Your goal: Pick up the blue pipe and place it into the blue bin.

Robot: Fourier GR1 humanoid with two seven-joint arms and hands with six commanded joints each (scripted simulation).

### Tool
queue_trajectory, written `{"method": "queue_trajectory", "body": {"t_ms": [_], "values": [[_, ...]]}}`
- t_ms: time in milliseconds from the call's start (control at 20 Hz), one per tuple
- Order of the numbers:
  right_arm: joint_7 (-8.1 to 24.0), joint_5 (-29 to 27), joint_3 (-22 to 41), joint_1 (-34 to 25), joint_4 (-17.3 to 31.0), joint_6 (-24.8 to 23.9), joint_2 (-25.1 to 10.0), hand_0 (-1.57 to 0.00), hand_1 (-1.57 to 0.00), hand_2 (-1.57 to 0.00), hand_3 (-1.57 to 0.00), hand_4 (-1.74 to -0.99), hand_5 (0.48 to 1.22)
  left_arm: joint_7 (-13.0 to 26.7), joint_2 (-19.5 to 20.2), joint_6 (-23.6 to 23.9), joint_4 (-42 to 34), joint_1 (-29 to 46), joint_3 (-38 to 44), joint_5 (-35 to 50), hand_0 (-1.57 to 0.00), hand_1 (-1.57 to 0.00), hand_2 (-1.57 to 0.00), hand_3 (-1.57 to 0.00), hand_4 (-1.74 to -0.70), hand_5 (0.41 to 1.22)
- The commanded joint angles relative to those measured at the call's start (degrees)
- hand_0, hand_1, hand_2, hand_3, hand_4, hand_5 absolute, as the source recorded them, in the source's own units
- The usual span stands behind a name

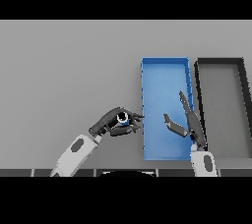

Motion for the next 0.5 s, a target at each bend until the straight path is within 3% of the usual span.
{"method": "queue_trajectory", "body": {"t_ms": [0,200,450], "values": [[0.1,0.0,-0.1,-0.2,0.4,0.1,-0.2,0.00,0.00,0.00,0.00,-1.275,0.683,1.0,0.0,0.0,-0.5,-0.5,0.2,0.3,-1.55,-1.56,-1.56,-1.45,-1.72,1.215],[-1.2,-1.4,-1.2,-0.3,1.3,0.8,-0.8,0.00,0.00,0.00,0.00,-1.273,0.688,4.6,0.1,-0.2,-2.3,-1.9,0.1,0.5,-1.56,-1.56,-1.57,-1.44,-1.73,1.219],[-3.6,2.4,1.0,8.6,-3.0,-5.7,5.1,0.00,0.00,0.00,0.00,-1.259,0.688,6.6,0.3,-0.1,-3.4,-0.7,-0.8,0.0,-1.57,-1.57,-1.57,-1.44,-1.73,1.219]]}}
